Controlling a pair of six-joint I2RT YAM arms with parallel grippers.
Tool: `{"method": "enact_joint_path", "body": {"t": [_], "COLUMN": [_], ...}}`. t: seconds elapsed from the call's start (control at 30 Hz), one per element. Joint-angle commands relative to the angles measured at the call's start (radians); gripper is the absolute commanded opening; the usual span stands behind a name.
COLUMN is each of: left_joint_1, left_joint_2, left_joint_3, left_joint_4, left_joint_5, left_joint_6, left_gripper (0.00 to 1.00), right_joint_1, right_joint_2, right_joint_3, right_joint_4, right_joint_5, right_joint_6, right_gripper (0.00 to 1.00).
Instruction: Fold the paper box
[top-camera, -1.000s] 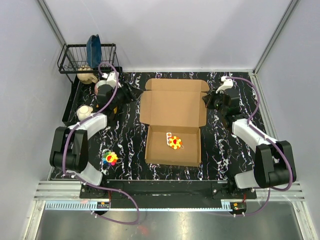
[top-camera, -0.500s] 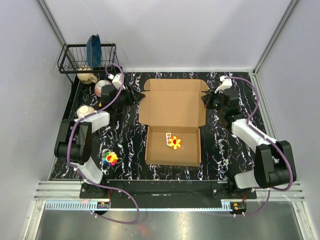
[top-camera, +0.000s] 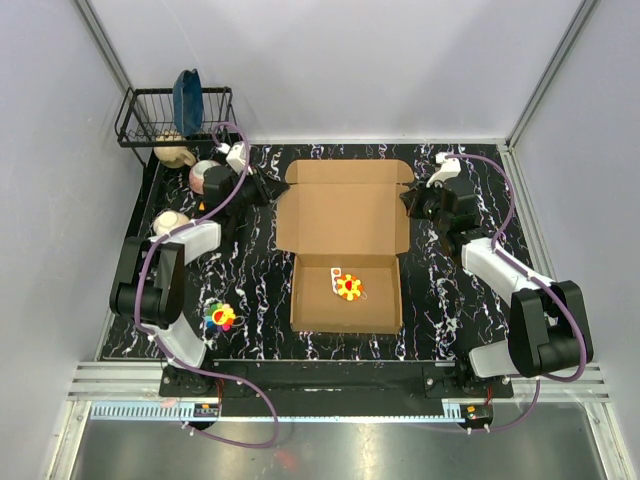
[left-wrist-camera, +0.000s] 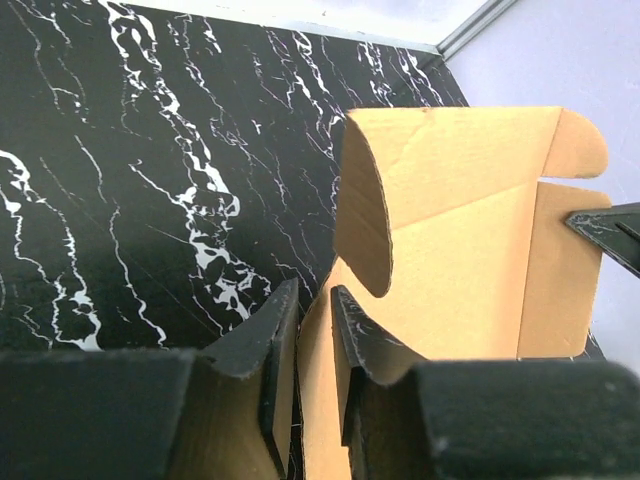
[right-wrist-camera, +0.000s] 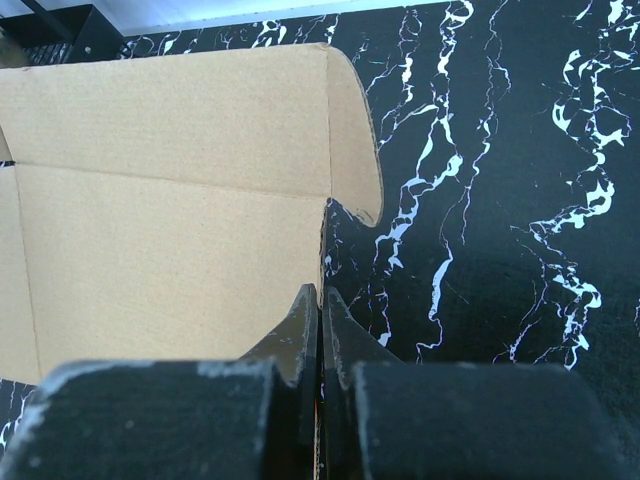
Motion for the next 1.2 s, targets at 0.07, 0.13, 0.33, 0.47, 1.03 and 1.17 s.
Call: {"method": "enact_joint_path", "body": {"t": [0.07, 0.13, 0.33, 0.47, 1.03, 1.17], "left_joint_1": [-0.027, -0.028, -0.024, -0.015, -0.175, -0.241], "left_joint_2": [-0.080, -0.097, -0.165, -0.179, -0.232, -0.272], "left_joint_3": [-0.029, -0.054, -0.101, -0.114, -0.150, -0.189], "left_joint_4": [0.057, 0.046, -0.010, -0.012, -0.032, 0.005], "left_joint_5": [0.022, 0.012, -0.050, -0.068, -0.180, -0.278], "left_joint_6": [0.004, 0.012, 0.044, 0.043, 0.168, 0.188], "left_gripper": [0.43, 0.49, 0.50, 0.38, 0.00, 0.00], "right_joint_1": [0.021, 0.022, 0.027, 0.034, 0.079, 0.117], "right_joint_2": [-0.049, -0.052, -0.059, -0.064, -0.127, -0.161], "right_joint_3": [0.014, 0.013, 0.003, -0.003, -0.079, -0.118], "right_joint_4": [0.023, 0.020, 0.019, 0.019, 0.085, 0.103], "right_joint_5": [0.031, 0.033, 0.036, 0.041, 0.148, 0.241], "right_joint_6": [-0.009, -0.012, -0.017, -0.015, -0.011, -0.008], "right_gripper": [0.00, 0.00, 0.00, 0.00, 0.00, 0.00]}}
